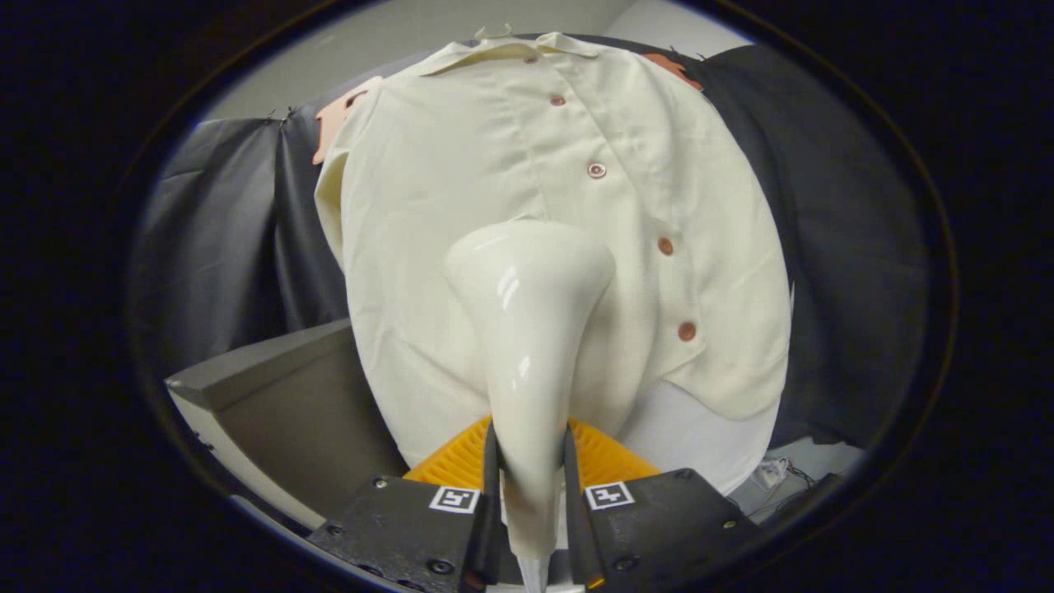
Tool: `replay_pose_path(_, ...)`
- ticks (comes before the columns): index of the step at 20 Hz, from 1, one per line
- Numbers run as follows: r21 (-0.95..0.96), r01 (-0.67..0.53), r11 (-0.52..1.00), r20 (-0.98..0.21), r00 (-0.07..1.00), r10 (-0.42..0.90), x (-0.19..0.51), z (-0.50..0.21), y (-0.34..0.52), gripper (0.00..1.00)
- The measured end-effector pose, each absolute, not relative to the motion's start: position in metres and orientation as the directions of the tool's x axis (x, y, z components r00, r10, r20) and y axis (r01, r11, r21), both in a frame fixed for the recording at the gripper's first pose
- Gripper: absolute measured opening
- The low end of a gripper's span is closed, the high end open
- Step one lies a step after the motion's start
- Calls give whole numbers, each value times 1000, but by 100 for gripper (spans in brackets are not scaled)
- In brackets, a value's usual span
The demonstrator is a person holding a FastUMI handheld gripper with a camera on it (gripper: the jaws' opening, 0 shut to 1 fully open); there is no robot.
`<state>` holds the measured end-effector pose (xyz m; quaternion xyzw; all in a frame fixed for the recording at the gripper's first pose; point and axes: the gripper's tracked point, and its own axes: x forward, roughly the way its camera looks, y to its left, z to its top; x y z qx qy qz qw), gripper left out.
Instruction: Iron the clothes twice with a garment steamer, once on the left side and once on the right side.
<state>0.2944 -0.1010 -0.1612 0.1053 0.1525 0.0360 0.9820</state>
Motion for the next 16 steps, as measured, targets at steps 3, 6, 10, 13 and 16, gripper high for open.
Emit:
replay_pose_path(3,206,-75,976,-337,931,143,280,-193,-90,33)
replay_pose_path(6,211,-83,974,-361,919,157,271,-212,-86,33)
replay_pose_path(10,211,-89,973,-419,891,172,251,-233,-81,33)
replay_pose_path(13,226,-107,968,-378,906,188,243,-213,-82,33)
replay_pose_path(16,210,-114,971,-347,920,183,233,-178,-89,32)
